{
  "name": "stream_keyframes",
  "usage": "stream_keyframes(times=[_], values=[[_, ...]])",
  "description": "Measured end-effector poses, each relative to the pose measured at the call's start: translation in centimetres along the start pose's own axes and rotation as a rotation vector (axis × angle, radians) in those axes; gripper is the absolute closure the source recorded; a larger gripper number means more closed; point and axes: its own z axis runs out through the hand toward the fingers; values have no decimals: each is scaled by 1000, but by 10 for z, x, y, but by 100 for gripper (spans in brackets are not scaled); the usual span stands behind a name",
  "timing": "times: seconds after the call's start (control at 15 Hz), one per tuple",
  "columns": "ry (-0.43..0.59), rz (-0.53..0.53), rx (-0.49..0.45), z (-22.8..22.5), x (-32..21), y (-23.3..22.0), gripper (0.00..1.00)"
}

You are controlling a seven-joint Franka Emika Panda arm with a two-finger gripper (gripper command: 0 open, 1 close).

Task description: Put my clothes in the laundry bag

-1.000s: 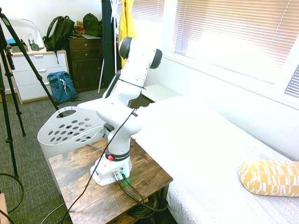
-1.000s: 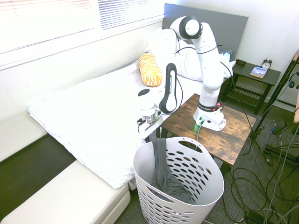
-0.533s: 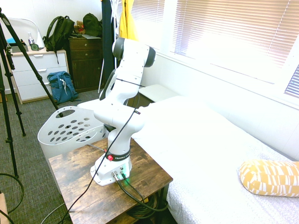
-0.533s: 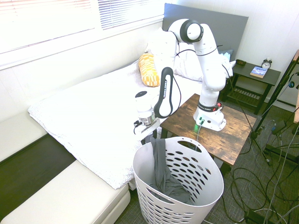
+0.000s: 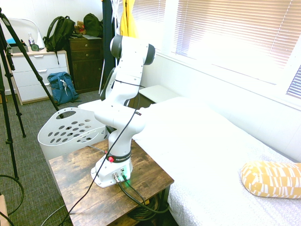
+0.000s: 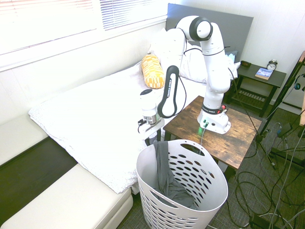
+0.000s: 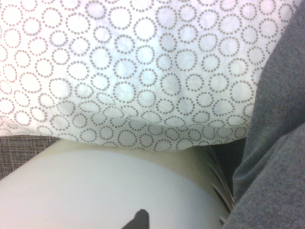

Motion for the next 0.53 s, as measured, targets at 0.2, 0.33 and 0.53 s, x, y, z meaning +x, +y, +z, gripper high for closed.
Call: stream_keyframes(times=[0.2, 0.33, 0.53], values=[[-5, 6, 1, -1, 1, 0, 100], [-5, 8, 4, -2, -1, 0, 100], [-8, 13, 2, -2, -1, 0, 100]])
